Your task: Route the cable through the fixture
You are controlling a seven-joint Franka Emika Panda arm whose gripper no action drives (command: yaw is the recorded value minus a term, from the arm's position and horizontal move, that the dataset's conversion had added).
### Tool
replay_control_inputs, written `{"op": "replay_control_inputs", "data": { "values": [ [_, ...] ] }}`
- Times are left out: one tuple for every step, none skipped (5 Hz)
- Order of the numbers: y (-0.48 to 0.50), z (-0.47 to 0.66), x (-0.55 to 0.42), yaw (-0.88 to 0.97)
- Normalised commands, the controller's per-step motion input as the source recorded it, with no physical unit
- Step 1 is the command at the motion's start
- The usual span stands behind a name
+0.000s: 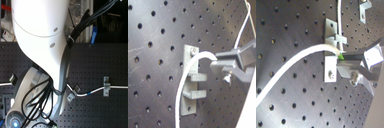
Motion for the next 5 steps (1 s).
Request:
{"op": "replay_control_inputs", "data": {
  "values": [
    [-0.285, -0.19, -0.387, 0.06],
    [-0.171, -0.25, -0.355, 0.13],
    [-0.144, -0.12, -0.234, 0.08],
    [-0.257, 0.0, -0.072, 0.0],
    [-0.348, 0.0, -0.231, 0.03]
  ]
}}
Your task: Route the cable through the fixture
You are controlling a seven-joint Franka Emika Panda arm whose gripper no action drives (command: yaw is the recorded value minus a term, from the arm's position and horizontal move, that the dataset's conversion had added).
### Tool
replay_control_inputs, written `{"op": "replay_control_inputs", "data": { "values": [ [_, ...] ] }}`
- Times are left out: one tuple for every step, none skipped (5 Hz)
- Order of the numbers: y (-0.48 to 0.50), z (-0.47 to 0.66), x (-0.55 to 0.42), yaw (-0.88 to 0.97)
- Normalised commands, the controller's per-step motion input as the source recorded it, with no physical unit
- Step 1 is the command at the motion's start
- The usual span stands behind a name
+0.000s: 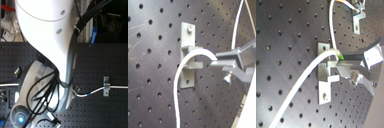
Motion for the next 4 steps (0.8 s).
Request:
{"op": "replay_control_inputs", "data": {
  "values": [
    [-0.258, 0.0, -0.343, 0.09],
    [0.0, 0.05, -0.035, 0.16],
    [-0.002, 0.05, 0.033, 0.33],
    [-0.131, 0.18, -0.012, 0.2]
  ]
}}
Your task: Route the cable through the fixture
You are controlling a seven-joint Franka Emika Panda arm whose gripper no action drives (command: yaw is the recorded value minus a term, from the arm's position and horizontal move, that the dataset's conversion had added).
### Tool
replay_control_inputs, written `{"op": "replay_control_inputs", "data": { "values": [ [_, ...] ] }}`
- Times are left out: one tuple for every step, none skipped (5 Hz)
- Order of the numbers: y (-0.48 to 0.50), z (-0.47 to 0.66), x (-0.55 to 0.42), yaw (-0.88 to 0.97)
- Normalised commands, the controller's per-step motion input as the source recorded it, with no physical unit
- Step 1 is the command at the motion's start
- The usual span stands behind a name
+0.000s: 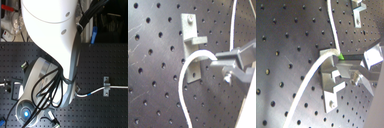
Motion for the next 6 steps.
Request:
{"op": "replay_control_inputs", "data": {
  "values": [
    [-0.129, 0.22, 0.061, 0.43],
    [-0.006, 0.13, 0.022, 0.57],
    [0.002, 0.0, 0.001, 0.43],
    [0.089, 0.0, 0.042, 0.39],
    [0.19, 0.0, 0.007, 0.39],
    [0.157, 0.0, -0.027, 0.17]
  ]
}}
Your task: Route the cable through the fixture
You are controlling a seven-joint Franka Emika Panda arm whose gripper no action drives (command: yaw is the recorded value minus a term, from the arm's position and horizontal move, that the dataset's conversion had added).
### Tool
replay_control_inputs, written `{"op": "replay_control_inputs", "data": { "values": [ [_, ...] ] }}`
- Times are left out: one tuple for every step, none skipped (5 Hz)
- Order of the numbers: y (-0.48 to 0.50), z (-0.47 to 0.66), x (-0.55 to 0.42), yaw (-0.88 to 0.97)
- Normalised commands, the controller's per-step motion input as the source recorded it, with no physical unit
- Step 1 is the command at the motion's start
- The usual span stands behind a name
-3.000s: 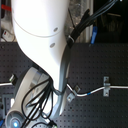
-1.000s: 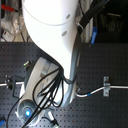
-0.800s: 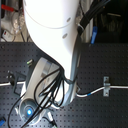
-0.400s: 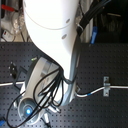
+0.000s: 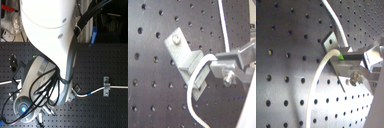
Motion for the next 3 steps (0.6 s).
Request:
{"op": "replay_control_inputs", "data": {
  "values": [
    [0.147, 0.0, -0.176, 0.03],
    [0.199, 0.0, -0.233, 0.0],
    [0.178, 0.0, -0.208, 0.0]
  ]
}}
